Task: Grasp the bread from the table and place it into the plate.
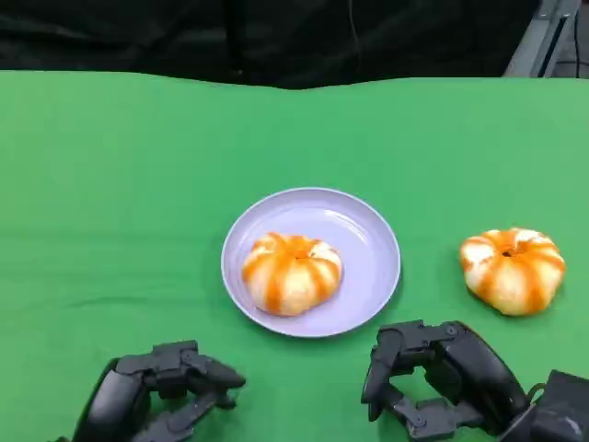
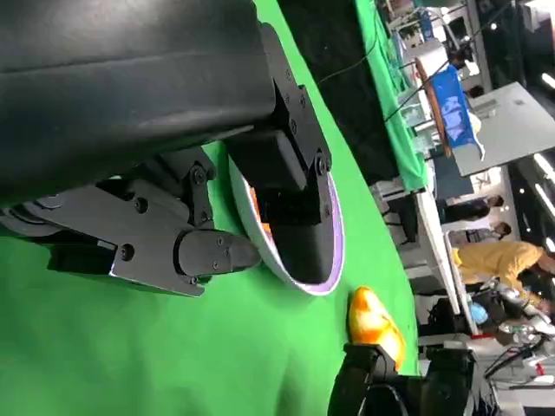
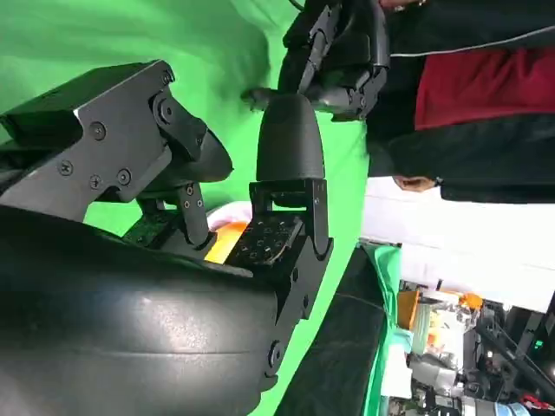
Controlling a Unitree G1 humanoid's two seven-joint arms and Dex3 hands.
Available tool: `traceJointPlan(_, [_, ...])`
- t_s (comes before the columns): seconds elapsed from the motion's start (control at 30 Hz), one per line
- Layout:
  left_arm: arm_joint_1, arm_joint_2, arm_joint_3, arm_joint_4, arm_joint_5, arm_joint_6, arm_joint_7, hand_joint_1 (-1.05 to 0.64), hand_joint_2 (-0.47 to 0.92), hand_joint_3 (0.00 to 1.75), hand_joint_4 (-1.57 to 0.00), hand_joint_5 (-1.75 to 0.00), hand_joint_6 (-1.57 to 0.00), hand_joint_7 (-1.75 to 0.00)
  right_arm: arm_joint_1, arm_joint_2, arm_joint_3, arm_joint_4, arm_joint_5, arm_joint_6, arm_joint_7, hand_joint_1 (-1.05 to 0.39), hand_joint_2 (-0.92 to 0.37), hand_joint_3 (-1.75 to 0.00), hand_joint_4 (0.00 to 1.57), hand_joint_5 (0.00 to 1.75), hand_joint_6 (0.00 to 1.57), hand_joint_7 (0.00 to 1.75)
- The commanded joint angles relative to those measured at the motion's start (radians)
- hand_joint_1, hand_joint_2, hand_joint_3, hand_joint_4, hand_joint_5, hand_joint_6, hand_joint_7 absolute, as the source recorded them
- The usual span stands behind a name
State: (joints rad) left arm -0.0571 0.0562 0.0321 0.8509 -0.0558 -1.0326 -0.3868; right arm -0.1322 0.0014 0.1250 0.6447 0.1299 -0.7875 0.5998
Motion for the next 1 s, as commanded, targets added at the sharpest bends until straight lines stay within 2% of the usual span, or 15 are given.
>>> traceJointPlan(0.03, [-0.008,0.024,-0.006,0.013,0.007,-0.018,0.002,-0.05,0.82,0.62,-0.79,-1.40,-0.83,-1.18,0.003,-0.007,-0.005,0.002,0.005,-0.005,-0.003,0.09,-0.54,-1.13,0.95,1.35,0.94,1.08])
traceJointPlan(0.4, [-0.009,0.031,-0.029,0.011,0.032,-0.026,0.015,-0.09,0.72,0.84,-0.75,-1.58,-0.78,-1.32,0.001,-0.010,-0.005,0.007,0.004,-0.011,-0.001,0.10,-0.55,-1.11,0.94,1.34,0.93,1.07])
traceJointPlan(1.0, [-0.021,0.033,-0.024,0.012,0.046,-0.045,0.036,-0.11,0.68,0.92,-0.74,-1.60,-0.75,-1.37,0.003,-0.012,-0.010,0.009,0.017,-0.011,0.016,0.10,-0.56,-1.09,0.94,1.35,0.93,1.07])
